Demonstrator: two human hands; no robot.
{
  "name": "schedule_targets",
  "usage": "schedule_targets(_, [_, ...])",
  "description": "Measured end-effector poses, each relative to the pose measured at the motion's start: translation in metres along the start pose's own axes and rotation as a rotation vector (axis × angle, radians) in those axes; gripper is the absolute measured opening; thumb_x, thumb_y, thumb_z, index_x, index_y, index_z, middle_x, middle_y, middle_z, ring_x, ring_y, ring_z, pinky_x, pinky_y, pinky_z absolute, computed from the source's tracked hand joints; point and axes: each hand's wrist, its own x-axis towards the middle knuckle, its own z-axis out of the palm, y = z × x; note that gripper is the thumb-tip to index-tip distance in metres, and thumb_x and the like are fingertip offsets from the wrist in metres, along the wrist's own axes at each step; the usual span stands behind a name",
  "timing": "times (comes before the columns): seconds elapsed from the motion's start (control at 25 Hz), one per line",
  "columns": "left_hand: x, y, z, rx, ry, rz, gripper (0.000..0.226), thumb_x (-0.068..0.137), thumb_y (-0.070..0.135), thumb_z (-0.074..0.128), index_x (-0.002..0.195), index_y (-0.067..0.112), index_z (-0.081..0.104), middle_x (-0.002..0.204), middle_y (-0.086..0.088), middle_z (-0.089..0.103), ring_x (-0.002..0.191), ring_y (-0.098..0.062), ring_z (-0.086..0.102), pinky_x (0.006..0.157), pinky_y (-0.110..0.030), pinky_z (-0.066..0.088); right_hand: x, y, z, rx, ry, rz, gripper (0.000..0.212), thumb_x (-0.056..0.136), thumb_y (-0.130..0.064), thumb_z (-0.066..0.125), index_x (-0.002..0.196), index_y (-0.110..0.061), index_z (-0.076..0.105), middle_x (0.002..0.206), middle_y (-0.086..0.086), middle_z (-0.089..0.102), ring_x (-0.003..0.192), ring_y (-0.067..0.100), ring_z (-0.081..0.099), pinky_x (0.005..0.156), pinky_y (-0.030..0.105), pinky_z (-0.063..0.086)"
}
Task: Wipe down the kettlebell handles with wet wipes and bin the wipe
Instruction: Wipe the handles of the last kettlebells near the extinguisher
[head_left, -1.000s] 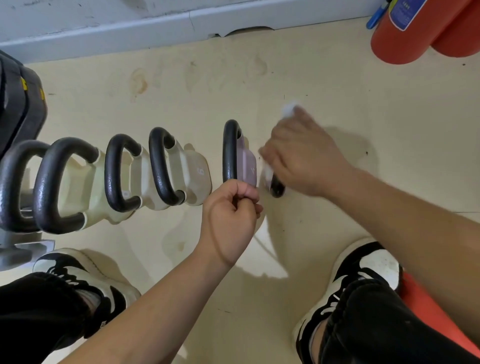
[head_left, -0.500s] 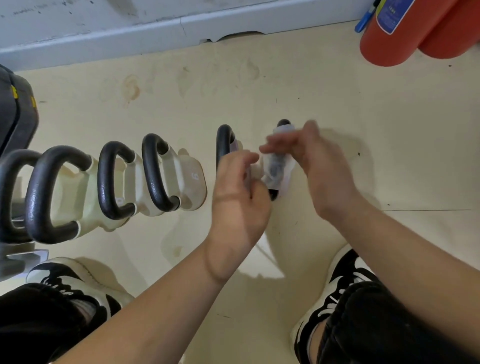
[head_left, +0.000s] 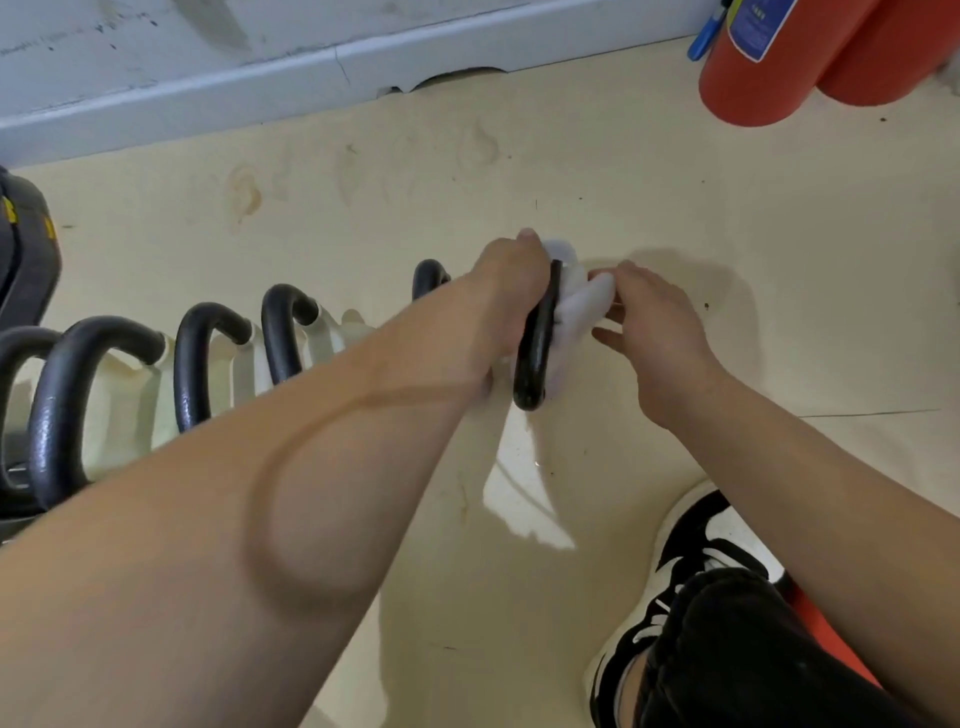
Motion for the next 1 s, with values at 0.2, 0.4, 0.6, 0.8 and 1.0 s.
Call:
schedule_targets(0.2, [-0.020,-0.070,0.016,0.281,0.229,0.535,0.033,0.110,0.037,0.036,0.106,0.010,0.056,0.079,0.008,0.052,0.076,-0.016,0.057,0.061,-0.025,0.034,0.001,0.009,-0.004,-0.021,-0.224,0.086,0.052,0.108,-0.050,0.025,0.115,-0.028,0.072,0.123,-0.008,0.073,0.119,0.007,0.064,0.108,0.037,0.047])
schedule_targets(0.4, [-0.045,-0.155,0.020,0.249,0.285,0.723,0.037,0.108,0.019,0.043,0.145,0.015,0.042,0.120,0.021,0.053,0.100,0.015,0.050,0.085,0.001,0.038,-0.003,0.010,0.005,0.024,-0.253,0.081,0.040,0.109,-0.045,0.027,0.109,-0.030,0.064,0.123,-0.010,0.069,0.120,0.004,0.061,0.112,0.038,0.045])
schedule_targets(0.6, [-0.022,-0.090,0.015,0.206,0.227,0.458,0.038,0.110,0.042,0.031,0.111,0.013,0.055,0.090,0.001,0.061,0.090,-0.026,0.065,0.078,-0.034,0.050,-0.002,0.015,-0.001,-0.014,-0.277,0.060,0.047,0.109,-0.046,0.026,0.115,-0.029,0.070,0.121,-0.009,0.073,0.117,0.003,0.064,0.108,0.037,0.048])
schedule_targets(0.8, [-0.012,-0.065,0.022,0.062,0.197,0.361,0.046,0.109,0.045,0.030,0.112,0.009,0.058,0.095,0.000,0.065,0.089,-0.012,0.065,0.084,-0.028,0.053,0.000,0.015,-0.008,-0.086,-0.343,0.069,0.054,0.108,-0.051,0.022,0.120,-0.035,0.072,0.117,-0.015,0.075,0.117,0.001,0.065,0.112,0.034,0.042])
schedule_targets(1.0, [-0.047,-0.134,0.024,0.150,0.342,0.617,0.025,0.110,0.024,0.035,0.095,0.011,0.049,0.074,0.003,0.050,0.061,-0.008,0.046,0.057,-0.019,0.037,0.000,0.016,-0.010,-0.065,-0.399,0.102,0.045,0.108,-0.052,0.024,0.110,-0.042,0.068,0.121,-0.027,0.068,0.123,-0.008,0.056,0.116,0.032,0.037])
